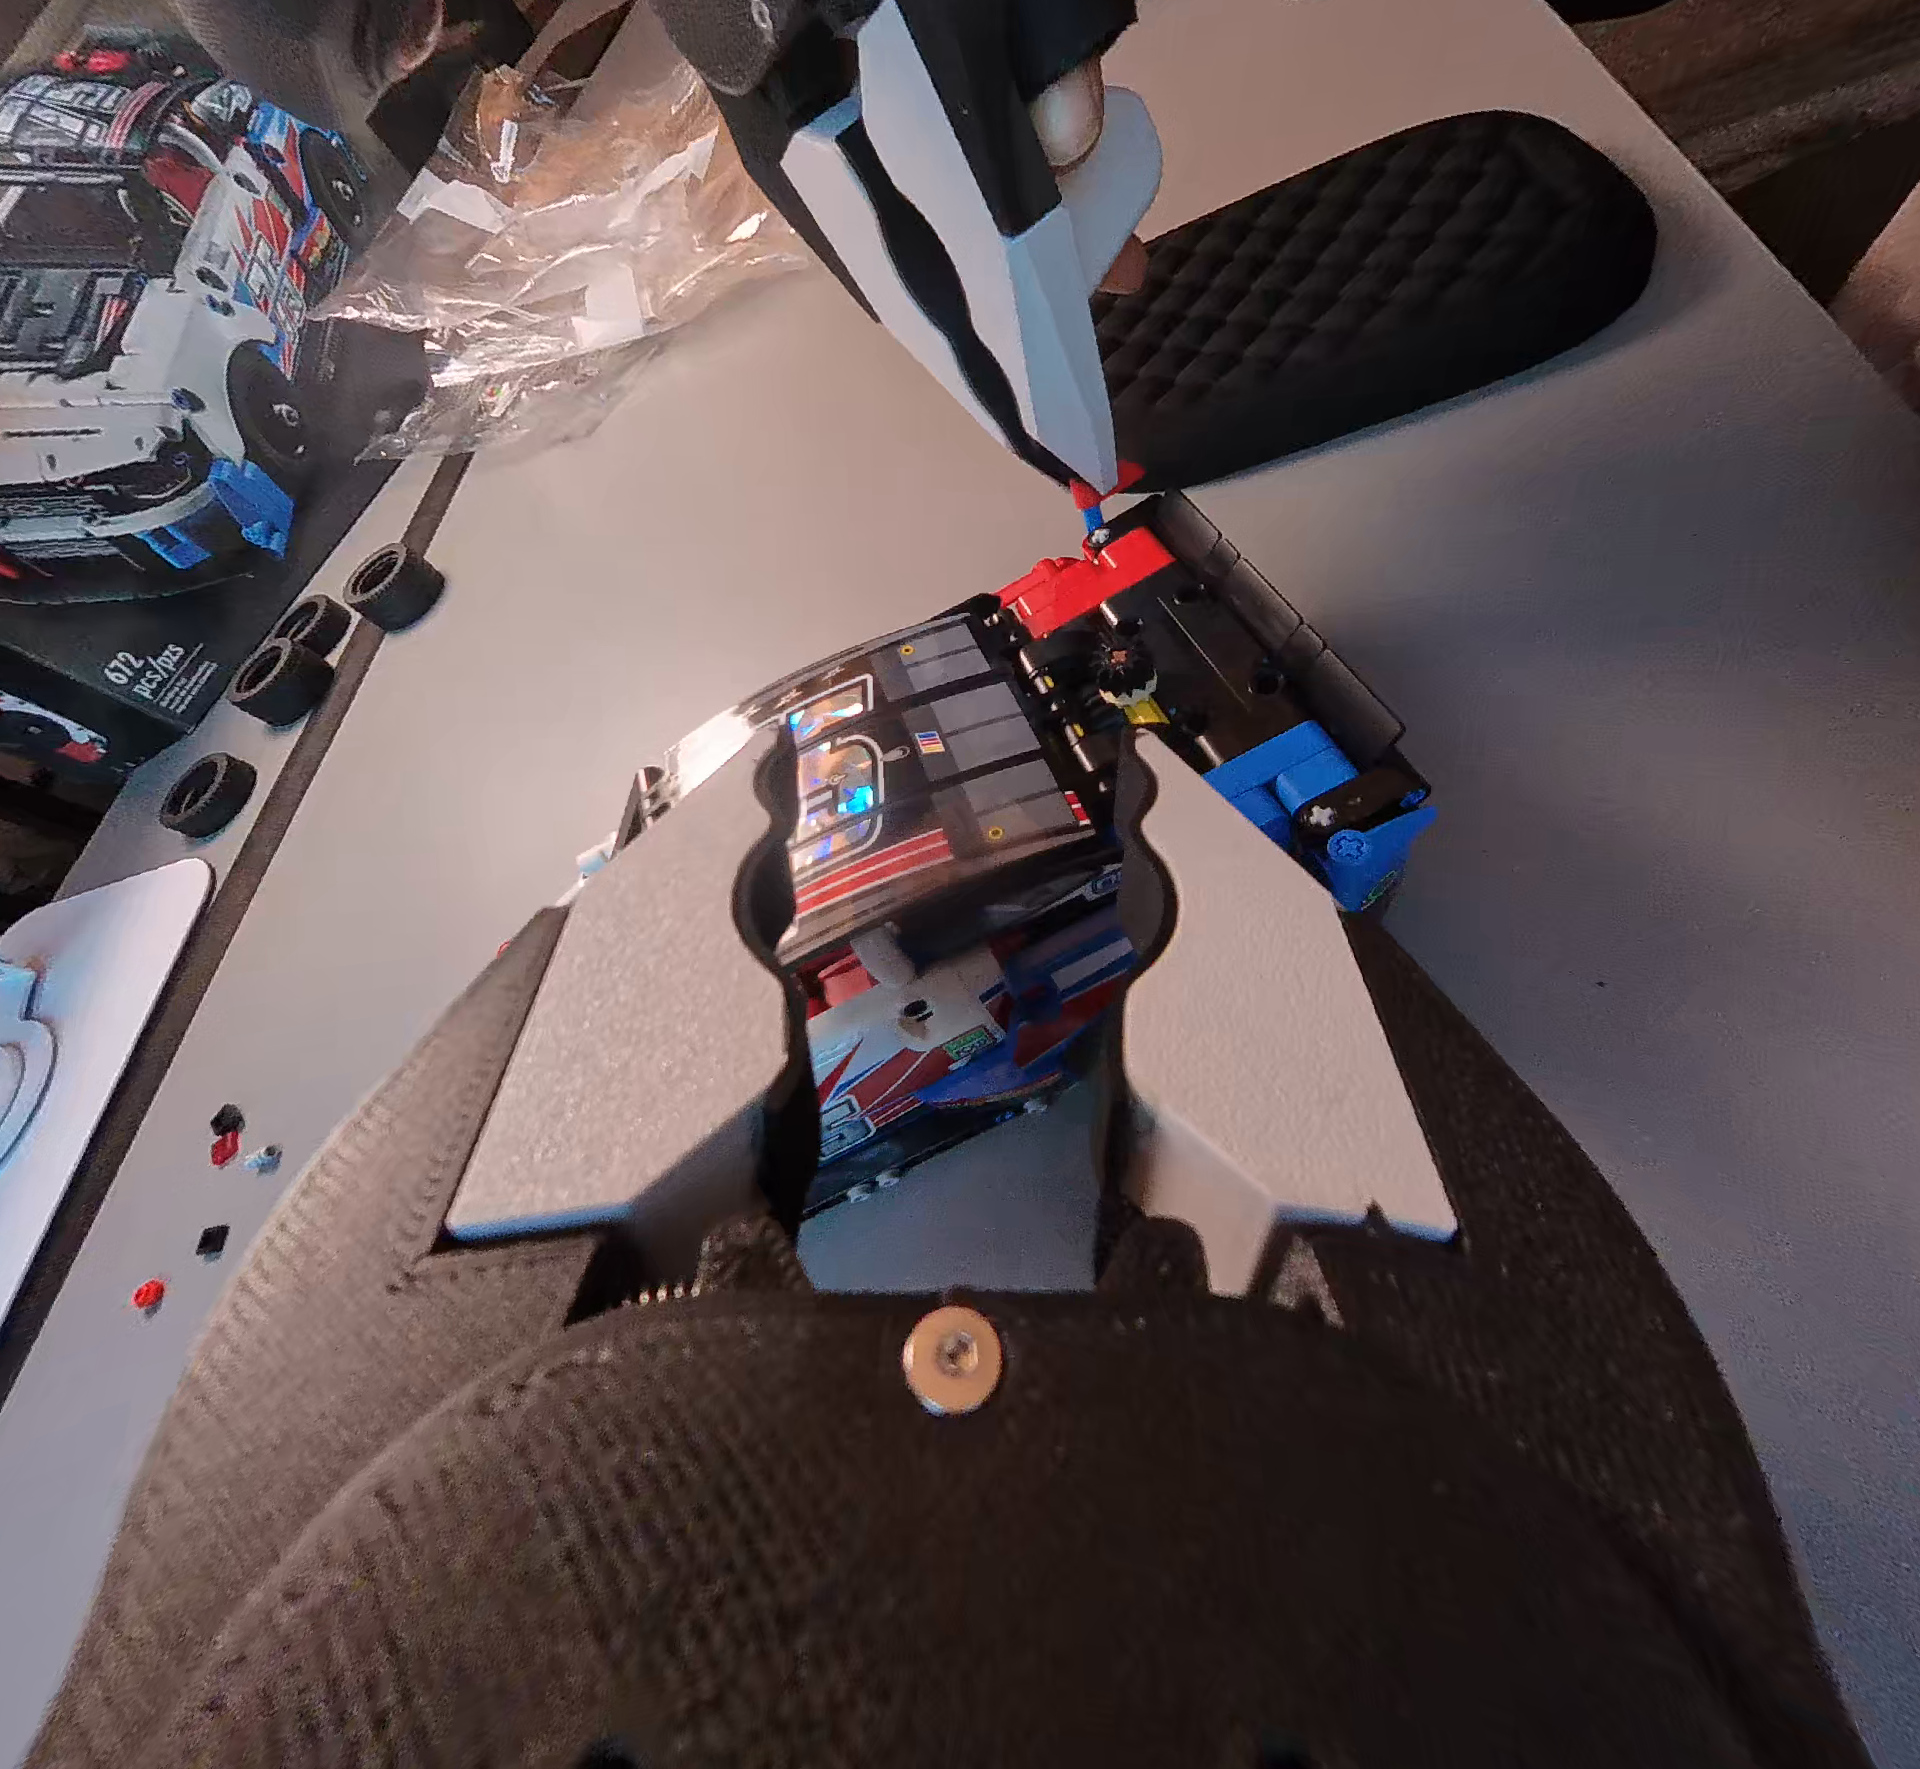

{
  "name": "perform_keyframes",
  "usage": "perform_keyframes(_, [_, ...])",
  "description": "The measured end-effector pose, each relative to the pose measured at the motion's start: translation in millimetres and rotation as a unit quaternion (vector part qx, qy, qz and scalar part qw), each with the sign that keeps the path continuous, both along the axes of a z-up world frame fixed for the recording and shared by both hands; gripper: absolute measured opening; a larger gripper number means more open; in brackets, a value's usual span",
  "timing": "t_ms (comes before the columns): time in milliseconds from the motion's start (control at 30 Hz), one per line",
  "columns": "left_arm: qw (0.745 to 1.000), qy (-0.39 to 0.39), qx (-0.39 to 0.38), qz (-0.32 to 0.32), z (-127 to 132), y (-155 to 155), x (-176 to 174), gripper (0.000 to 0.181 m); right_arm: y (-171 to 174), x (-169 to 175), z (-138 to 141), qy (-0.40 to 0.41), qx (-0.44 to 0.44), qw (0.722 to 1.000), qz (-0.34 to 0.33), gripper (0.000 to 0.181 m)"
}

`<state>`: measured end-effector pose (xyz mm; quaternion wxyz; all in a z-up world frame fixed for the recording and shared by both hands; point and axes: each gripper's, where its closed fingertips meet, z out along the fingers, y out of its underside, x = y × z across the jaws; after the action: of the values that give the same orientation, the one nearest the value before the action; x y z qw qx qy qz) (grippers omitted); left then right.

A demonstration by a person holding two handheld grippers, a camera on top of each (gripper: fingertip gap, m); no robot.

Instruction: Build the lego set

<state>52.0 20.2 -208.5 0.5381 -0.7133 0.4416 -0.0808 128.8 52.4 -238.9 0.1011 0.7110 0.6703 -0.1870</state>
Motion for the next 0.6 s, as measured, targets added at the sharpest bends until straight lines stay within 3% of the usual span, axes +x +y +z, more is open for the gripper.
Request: perform_keyframes(600, [0.996,0.035,-0.035,-0.07,-17.6,-21.4,1.6,0.068,-3.9,-7.3,-2.8,-0.044,0.063,0.997,0.006,0.004])
